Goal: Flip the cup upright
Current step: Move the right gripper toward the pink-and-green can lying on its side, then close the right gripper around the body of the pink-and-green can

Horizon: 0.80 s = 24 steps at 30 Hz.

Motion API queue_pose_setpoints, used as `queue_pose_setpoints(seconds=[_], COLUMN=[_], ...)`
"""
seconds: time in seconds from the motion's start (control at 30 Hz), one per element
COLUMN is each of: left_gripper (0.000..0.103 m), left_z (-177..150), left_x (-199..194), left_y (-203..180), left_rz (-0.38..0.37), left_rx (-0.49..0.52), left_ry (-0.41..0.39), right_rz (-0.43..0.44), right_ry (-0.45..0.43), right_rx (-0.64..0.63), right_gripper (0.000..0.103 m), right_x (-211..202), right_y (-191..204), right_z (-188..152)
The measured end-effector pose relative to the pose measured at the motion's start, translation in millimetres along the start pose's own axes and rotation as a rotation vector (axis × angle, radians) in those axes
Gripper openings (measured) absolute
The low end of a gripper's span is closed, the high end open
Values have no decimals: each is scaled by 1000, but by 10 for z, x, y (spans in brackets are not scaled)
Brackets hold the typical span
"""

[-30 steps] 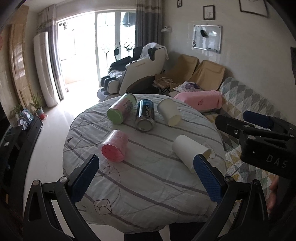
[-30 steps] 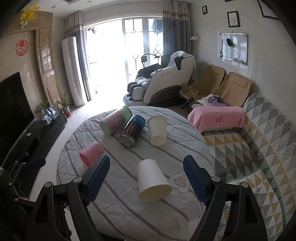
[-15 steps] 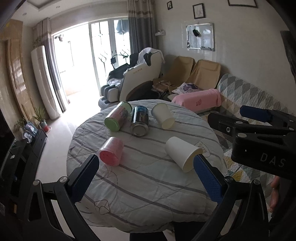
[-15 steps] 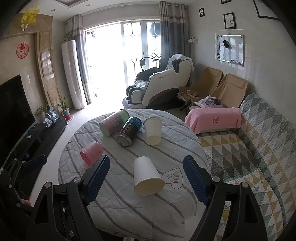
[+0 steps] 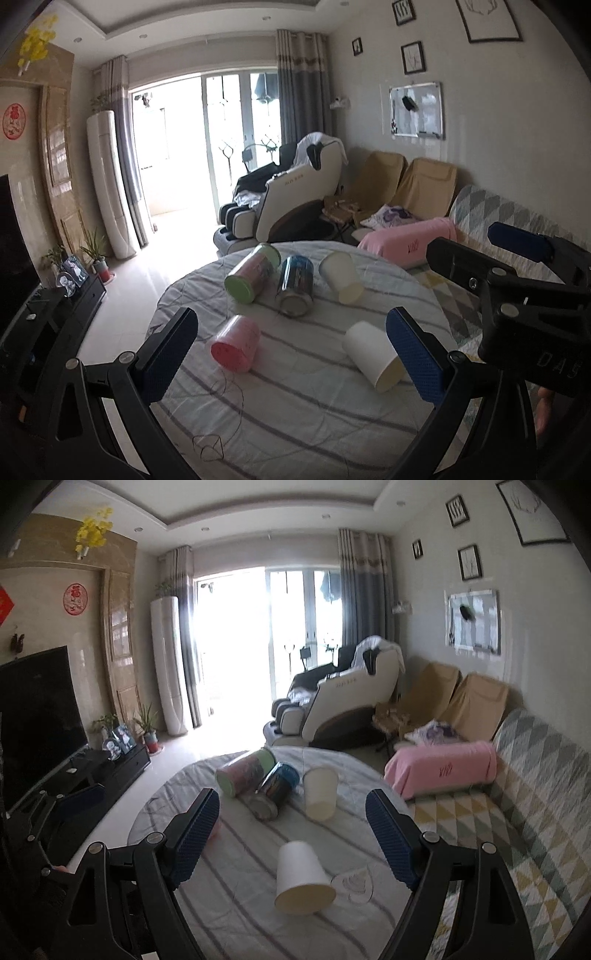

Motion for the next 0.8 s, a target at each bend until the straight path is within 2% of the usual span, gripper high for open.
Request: queue_pose_setpoints(seconds=[0.47, 0.6, 0.8], left_gripper=[103, 103, 103], left_z=[66, 64, 39], left_x=[246, 319, 475], left_y=[164, 290, 618], left_rz=[6, 15, 63], left_rx=[-2, -10, -29], left_ry=[-2, 9, 54], right_rz=[15, 65, 86], right_ry=[36, 89, 186], right_rx=[-20, -11, -16], right_gripper=[83, 83, 83], right_x=[301, 452, 803], right_y=[96, 179, 337], right_z=[59, 90, 142])
Point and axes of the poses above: each gripper's, at about its wrist camera, not at the fingertips, and x roughly the way its jaws point, y to its left, z to its top, the point moved 7 cm from there along x, roughly the way its jaws point, and after that the axes turned 11 degrees about -z, right-handed, at the moved point
